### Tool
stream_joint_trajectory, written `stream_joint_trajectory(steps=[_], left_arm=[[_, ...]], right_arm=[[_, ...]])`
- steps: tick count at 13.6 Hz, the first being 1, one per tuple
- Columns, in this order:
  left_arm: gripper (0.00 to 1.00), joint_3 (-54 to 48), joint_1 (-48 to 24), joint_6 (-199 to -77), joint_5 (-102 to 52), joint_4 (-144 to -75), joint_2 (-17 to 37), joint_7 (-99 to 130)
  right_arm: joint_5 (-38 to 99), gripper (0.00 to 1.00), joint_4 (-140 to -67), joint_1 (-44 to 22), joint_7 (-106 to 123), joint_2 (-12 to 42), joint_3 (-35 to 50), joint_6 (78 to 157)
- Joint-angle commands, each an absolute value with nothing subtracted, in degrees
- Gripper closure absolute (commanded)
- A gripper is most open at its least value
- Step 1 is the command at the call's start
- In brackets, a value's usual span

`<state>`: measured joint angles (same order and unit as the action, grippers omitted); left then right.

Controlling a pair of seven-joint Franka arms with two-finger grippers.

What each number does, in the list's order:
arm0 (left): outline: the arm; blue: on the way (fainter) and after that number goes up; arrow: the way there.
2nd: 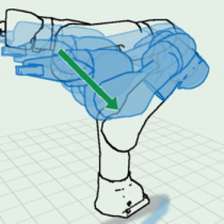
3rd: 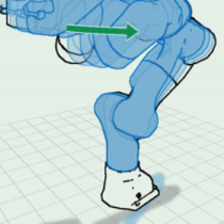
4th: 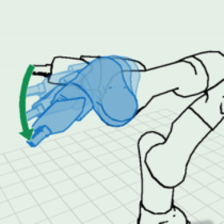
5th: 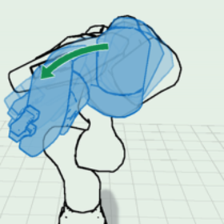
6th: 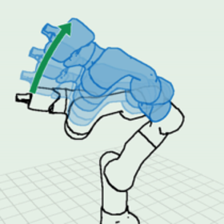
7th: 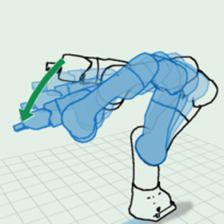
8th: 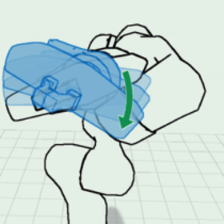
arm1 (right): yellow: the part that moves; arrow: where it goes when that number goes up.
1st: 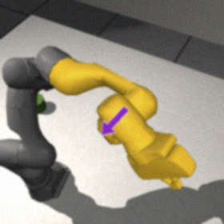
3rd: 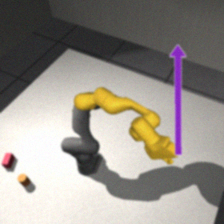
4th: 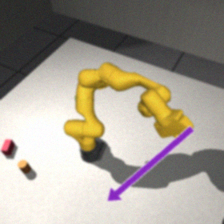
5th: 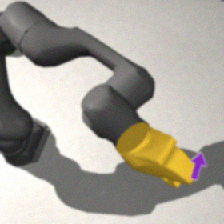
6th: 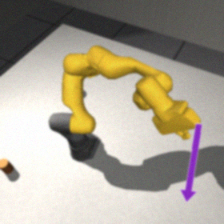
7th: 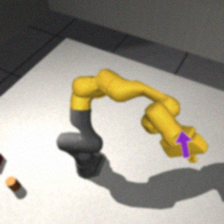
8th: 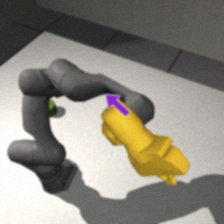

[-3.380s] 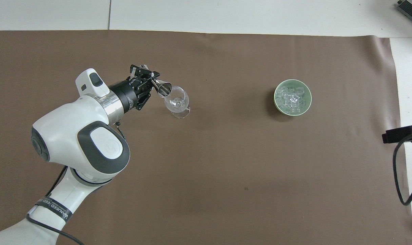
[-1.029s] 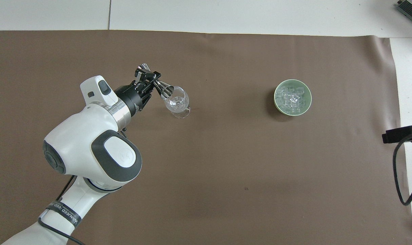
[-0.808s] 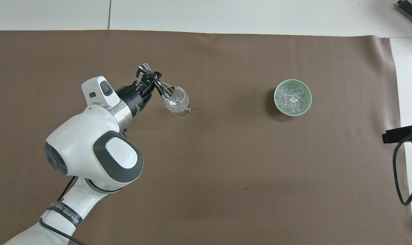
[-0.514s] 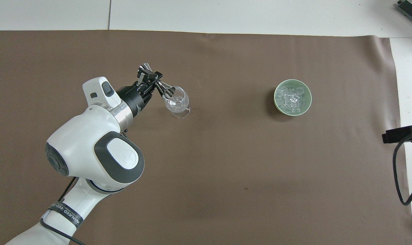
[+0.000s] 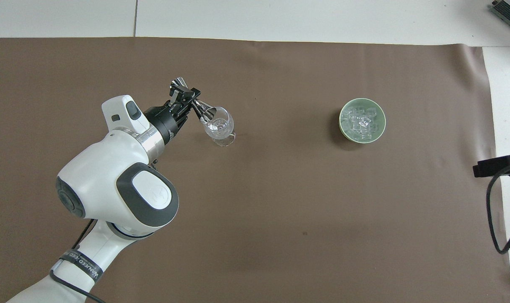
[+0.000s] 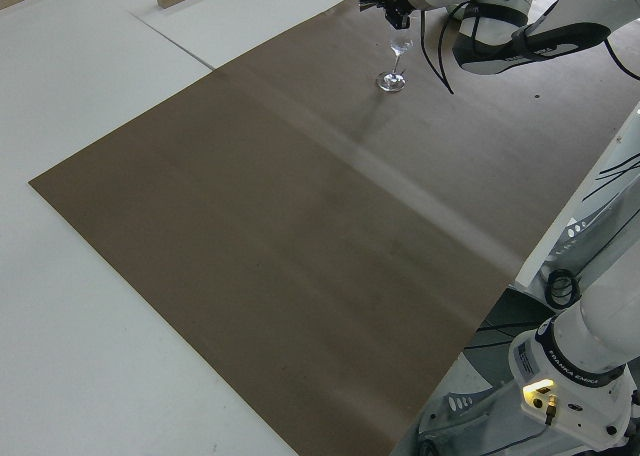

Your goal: Pour wine and add ice with both arms

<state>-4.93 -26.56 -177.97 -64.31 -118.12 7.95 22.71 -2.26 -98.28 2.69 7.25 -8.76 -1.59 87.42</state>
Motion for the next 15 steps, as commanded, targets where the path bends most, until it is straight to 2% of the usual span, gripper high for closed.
stream_joint_trajectory(steps=[1, 15], left_arm=[[1.00, -4.0, -27.8, -179.1, -64.0, -119.1, 6.9, 22.2], [1.00, -4.0, -27.9, -181.6, -63.6, -117.9, 8.0, 21.8]], right_arm=[[-1.3, 0.00, -98.4, 3.3, 8.3, -9.0, -1.4, 88.0], [-1.3, 0.00, -98.4, 3.3, 8.3, -9.1, -1.3, 88.0]])
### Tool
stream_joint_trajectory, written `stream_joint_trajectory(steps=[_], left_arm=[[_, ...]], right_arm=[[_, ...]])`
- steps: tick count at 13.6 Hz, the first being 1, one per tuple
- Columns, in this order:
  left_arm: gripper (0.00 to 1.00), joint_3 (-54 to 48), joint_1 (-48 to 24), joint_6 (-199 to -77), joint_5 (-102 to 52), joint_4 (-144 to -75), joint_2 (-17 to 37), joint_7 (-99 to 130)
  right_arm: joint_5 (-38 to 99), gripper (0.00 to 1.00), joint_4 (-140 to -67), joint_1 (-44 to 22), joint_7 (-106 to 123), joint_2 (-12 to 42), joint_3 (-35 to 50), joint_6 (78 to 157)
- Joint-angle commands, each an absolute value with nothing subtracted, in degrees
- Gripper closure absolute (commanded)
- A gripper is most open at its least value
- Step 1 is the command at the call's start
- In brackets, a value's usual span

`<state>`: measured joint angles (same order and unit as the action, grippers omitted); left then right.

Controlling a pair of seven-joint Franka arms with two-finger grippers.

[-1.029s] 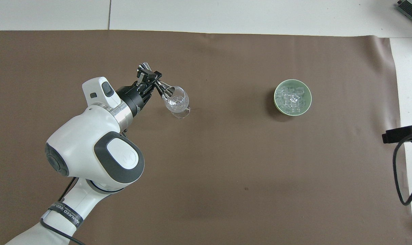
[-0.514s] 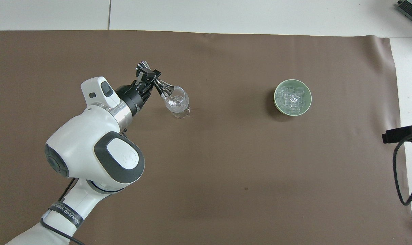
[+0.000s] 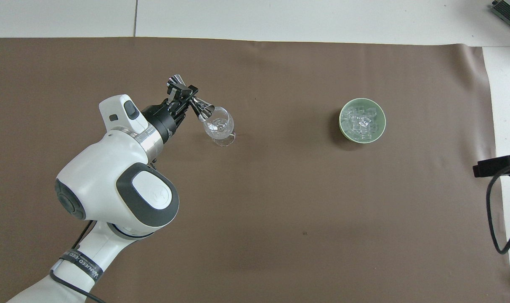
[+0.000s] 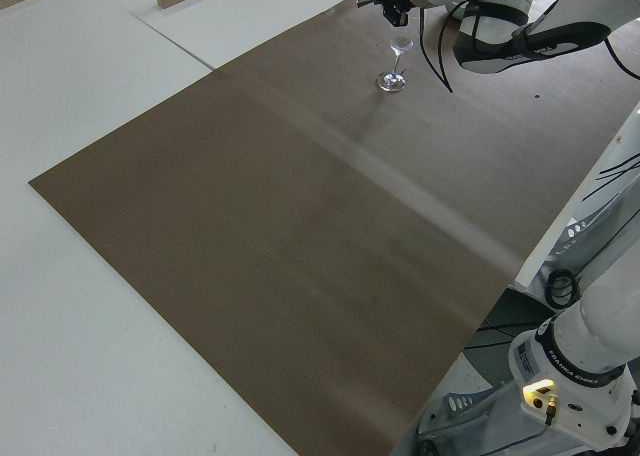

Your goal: Pour wine and add ice with both arms

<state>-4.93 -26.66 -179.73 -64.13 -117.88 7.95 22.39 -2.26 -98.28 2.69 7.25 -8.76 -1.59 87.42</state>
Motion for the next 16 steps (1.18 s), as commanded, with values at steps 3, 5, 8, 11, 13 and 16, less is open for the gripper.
stream_joint_trajectory(steps=[3, 5, 8, 11, 13, 16], left_arm=[[1.00, -4.0, -28.7, -182.8, -63.6, -117.9, 8.6, 21.8], [1.00, -4.0, -28.7, -183.2, -63.6, -117.8, 8.8, 21.2], [1.00, -4.0, -28.7, -183.2, -63.3, -117.7, 9.2, 20.7], [1.00, -4.0, -28.7, -183.2, -63.1, -117.7, 9.2, 20.7], [1.00, -4.0, -28.7, -183.2, -63.1, -117.7, 9.2, 20.7], [1.00, -4.0, -28.7, -183.2, -63.1, -117.7, 9.2, 20.7]], right_arm=[[-1.3, 0.00, -98.4, 3.3, 8.3, -9.1, -1.4, 88.0], [-1.2, 0.00, -98.4, 3.1, 8.3, -9.1, -1.3, 87.9], [-1.2, 0.00, -98.4, 3.0, 8.3, -9.0, -1.3, 88.0], [-1.2, 0.00, -98.4, 3.0, 8.3, -9.1, -1.3, 88.0], [-1.2, 0.00, -98.4, 3.0, 8.3, -9.1, -1.3, 88.0], [-1.2, 0.00, -98.2, 3.0, 8.2, -9.1, -1.4, 87.9]])
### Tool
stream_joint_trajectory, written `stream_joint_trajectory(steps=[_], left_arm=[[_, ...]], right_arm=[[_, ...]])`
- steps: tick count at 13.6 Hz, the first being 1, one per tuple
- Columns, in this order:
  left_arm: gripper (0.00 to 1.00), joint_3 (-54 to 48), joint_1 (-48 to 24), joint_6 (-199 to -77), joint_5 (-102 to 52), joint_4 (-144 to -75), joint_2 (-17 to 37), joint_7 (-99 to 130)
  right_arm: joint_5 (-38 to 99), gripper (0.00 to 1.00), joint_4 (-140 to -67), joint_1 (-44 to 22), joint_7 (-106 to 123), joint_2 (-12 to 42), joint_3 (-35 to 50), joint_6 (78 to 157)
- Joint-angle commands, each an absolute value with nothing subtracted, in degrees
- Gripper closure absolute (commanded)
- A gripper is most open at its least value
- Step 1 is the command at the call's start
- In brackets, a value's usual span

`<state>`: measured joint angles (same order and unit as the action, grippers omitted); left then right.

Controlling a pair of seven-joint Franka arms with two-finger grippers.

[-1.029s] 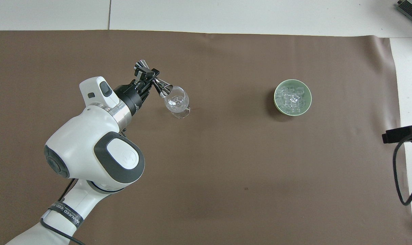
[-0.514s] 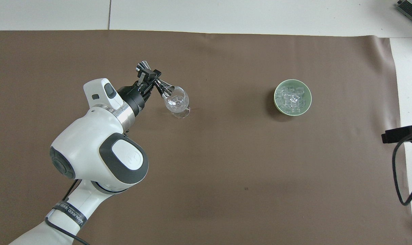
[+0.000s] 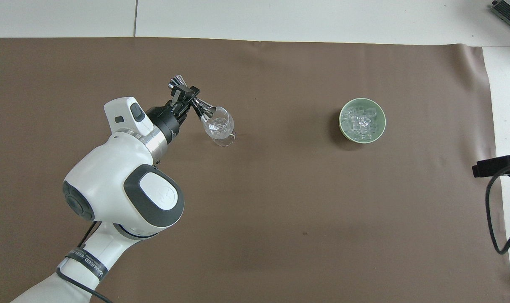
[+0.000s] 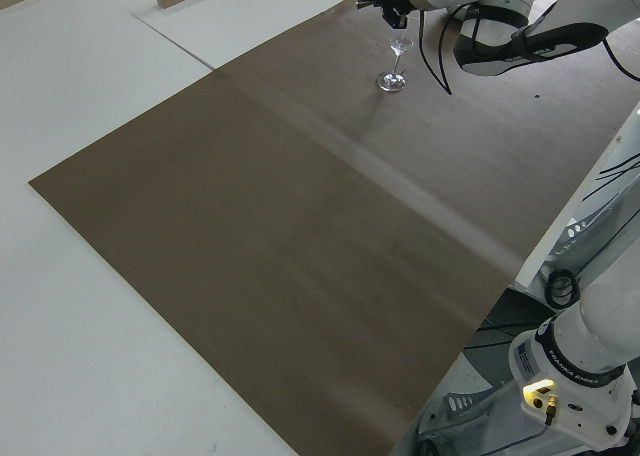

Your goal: Pour wine and add ice with both arms

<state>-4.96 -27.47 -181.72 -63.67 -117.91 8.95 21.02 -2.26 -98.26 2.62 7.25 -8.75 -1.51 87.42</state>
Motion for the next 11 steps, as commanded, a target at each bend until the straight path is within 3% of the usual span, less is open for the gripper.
stream_joint_trajectory(steps=[1, 11], left_arm=[[1.00, -4.0, -28.7, -183.2, -63.1, -117.7, 9.2, 20.7], [1.00, -4.0, -28.7, -183.2, -63.1, -117.3, 9.5, 20.6]], right_arm=[[-1.2, 0.00, -98.0, 3.0, 8.0, -9.1, -1.4, 87.9], [-0.7, 0.00, -98.0, 2.9, -1.6, -8.9, -1.3, 89.9]])
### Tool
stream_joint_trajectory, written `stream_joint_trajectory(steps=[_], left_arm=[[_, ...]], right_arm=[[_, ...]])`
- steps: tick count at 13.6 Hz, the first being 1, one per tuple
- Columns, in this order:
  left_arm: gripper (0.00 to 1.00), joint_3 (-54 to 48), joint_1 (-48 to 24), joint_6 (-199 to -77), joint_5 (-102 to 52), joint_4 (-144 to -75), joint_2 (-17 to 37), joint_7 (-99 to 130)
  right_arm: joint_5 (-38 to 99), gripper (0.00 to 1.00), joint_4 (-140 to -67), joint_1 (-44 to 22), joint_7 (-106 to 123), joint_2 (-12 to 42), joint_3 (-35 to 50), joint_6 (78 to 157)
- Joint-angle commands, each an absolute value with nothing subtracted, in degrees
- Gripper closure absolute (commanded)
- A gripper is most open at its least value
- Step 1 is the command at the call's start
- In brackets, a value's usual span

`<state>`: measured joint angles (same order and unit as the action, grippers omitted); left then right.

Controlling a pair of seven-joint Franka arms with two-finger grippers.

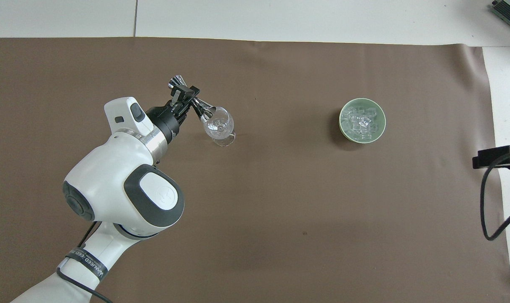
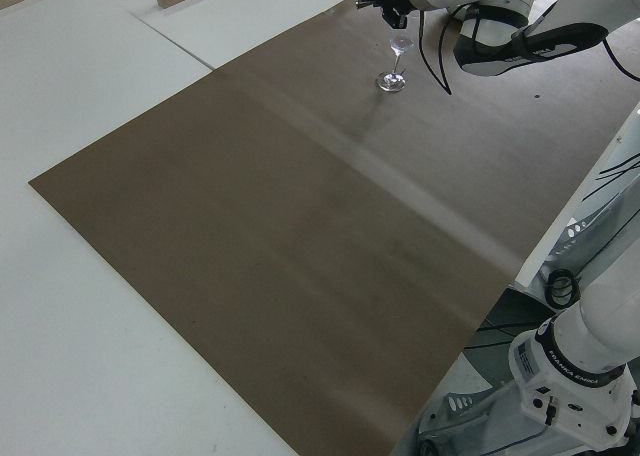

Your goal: Pour wine and add ice with both arms

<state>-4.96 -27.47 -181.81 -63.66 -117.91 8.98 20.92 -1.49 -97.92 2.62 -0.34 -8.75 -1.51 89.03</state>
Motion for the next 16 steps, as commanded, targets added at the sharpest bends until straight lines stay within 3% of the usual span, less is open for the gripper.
stream_joint_trajectory(steps=[1, 16], left_arm=[[1.00, -4.0, -28.7, -183.2, -63.1, -117.2, 9.6, 20.6], [1.00, -3.9, -28.5, -183.1, -62.9, -115.5, 10.8, 19.9]], right_arm=[[-0.7, 0.00, -98.0, 2.9, -1.6, -8.9, -1.3, 89.9], [1.4, 0.00, -98.5, 2.8, -3.7, -9.0, -1.2, 92.7]])
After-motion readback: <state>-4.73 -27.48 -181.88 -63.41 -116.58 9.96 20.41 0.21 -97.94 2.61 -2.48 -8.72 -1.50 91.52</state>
